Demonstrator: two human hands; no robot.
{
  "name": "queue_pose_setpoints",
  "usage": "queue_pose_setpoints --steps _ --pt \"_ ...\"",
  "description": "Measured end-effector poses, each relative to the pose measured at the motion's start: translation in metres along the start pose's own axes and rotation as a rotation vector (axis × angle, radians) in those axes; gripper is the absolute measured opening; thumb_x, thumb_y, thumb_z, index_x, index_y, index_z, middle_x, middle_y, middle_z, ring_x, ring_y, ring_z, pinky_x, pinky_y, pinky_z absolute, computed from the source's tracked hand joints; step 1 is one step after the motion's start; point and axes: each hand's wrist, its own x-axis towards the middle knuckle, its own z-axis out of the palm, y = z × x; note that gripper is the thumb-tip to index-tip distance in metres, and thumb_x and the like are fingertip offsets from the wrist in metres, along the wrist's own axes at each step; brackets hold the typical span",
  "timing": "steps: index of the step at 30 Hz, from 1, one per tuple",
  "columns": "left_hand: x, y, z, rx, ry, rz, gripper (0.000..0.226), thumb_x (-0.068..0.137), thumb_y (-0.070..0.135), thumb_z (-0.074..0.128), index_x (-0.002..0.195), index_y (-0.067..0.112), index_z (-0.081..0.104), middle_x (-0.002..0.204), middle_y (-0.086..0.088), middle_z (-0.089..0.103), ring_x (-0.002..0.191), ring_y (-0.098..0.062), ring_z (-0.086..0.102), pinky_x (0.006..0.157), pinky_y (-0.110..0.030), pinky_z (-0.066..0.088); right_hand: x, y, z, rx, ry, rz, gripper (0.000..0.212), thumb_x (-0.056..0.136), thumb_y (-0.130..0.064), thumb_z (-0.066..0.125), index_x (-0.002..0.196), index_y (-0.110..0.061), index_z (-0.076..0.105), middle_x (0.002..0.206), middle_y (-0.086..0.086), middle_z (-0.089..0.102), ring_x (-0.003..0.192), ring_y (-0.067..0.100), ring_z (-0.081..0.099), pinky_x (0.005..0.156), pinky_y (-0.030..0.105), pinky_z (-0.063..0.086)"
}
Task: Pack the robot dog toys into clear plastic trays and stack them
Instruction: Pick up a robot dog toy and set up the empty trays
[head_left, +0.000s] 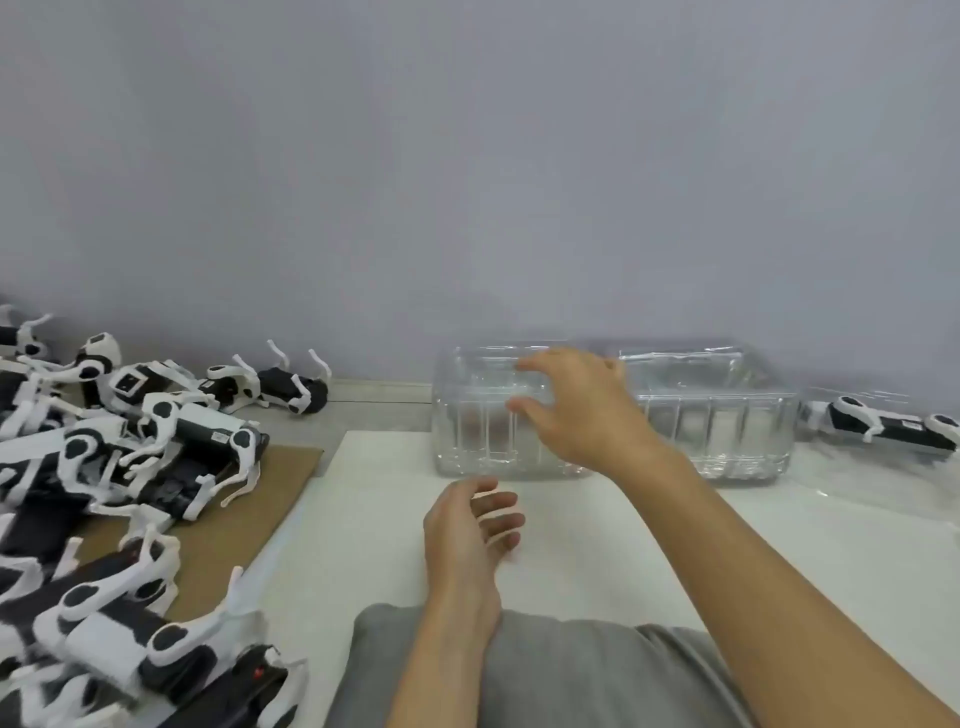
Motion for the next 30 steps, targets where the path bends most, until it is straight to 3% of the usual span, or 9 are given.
queue_pose_setpoints --steps 4,7,10,16,21,25,30 --pt "0.006 -0.005 0.001 0.129 0.059 0.106 0.016 0.093 0.007 0.052 0.088 0.007 0.067 0.079 -0.011 0.069 0.065 -0.023 0.062 0.054 -0.029 0.050 0.012 0.001 0.006 -0.090 -0.052 -0.002 0.024 0.095 -0.033 0.063 0.118 -0.027 0.071 0.114 -0.007 0.071 0.111 0.019 0.062 0.094 0.035 0.045" --pt "0.002 -0.011 0.002 0.199 0.053 0.132 0.020 0.093 0.003 0.048 0.085 0.005 0.066 0.073 -0.010 0.070 0.059 -0.022 0.062 0.056 -0.028 0.049 0.016 0.001 0.008 -0.075 -0.019 0.014 0.019 0.095 -0.020 0.063 0.108 -0.026 0.074 0.102 -0.010 0.074 0.102 0.016 0.064 0.081 0.031 0.046" --pt "-0.005 -0.013 0.002 0.268 0.019 0.167 0.024 0.093 0.000 0.045 0.080 0.007 0.065 0.064 -0.007 0.069 0.055 -0.020 0.059 0.050 -0.025 0.046 0.024 -0.002 0.002 -0.079 0.039 0.025 0.029 0.091 -0.005 0.059 0.105 -0.026 0.074 0.094 -0.014 0.075 0.099 0.015 0.065 0.072 0.028 0.042" --pt "-0.017 -0.015 -0.004 0.258 0.008 0.249 0.029 0.091 -0.006 0.042 0.079 0.006 0.065 0.063 -0.006 0.068 0.054 -0.015 0.059 0.051 -0.021 0.045 0.036 -0.017 -0.021 -0.039 0.181 -0.017 0.026 0.090 -0.005 0.061 0.104 -0.022 0.074 0.100 -0.008 0.075 0.102 0.019 0.064 0.080 0.032 0.048" --pt "-0.023 -0.015 -0.008 0.238 -0.005 0.273 0.029 0.092 -0.008 0.041 0.080 0.003 0.064 0.064 -0.009 0.068 0.055 -0.016 0.059 0.052 -0.024 0.045 0.028 -0.028 -0.047 0.090 0.324 -0.097 0.017 0.092 -0.011 0.063 0.102 -0.019 0.075 0.096 -0.005 0.074 0.095 0.017 0.064 0.077 0.030 0.045" --pt "-0.032 -0.018 -0.012 0.260 -0.010 0.311 0.030 0.092 -0.010 0.040 0.078 0.002 0.064 0.063 -0.008 0.067 0.054 -0.015 0.058 0.051 -0.022 0.045 0.000 -0.036 -0.067 0.226 0.451 -0.200 0.014 0.088 -0.004 0.068 0.097 -0.011 0.075 0.091 0.002 0.072 0.087 0.021 0.064 0.084 0.038 0.050" --pt "-0.042 -0.019 -0.016 0.219 0.015 0.303 0.031 0.091 -0.010 0.038 0.077 0.002 0.062 0.062 -0.011 0.066 0.053 -0.018 0.056 0.050 -0.024 0.043 -0.067 -0.028 -0.078 0.251 0.521 -0.165 0.022 0.083 0.002 0.071 0.093 -0.017 0.075 0.087 -0.011 0.068 0.089 0.014 0.060 0.088 0.025 0.045"
